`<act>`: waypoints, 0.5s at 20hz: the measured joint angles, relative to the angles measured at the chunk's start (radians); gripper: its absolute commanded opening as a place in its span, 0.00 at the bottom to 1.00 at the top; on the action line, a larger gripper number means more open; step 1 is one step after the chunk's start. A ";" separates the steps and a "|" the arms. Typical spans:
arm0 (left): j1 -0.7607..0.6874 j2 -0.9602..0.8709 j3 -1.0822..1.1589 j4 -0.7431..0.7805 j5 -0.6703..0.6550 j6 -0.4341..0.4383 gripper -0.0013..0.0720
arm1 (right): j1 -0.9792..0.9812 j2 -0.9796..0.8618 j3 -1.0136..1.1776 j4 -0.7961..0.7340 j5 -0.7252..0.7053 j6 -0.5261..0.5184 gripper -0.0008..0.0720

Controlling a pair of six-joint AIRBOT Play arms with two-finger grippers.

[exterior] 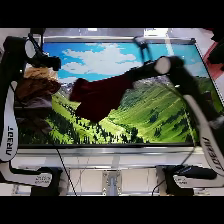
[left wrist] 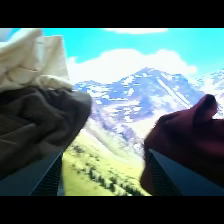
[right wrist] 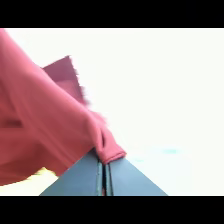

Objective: Fold the shirts.

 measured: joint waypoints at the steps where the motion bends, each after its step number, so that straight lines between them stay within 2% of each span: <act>1: 0.003 0.000 -0.031 -0.065 0.017 -0.001 0.81 | -0.044 0.060 0.001 -0.066 0.033 0.018 0.04; 6: -0.007 -0.002 -0.248 -0.323 0.085 0.010 0.81 | -0.225 0.225 -0.004 -0.222 0.204 0.035 0.04; 10: -0.063 -0.005 -0.412 -0.573 0.113 0.122 0.81 | -0.305 0.255 -0.080 -0.229 0.241 0.027 0.04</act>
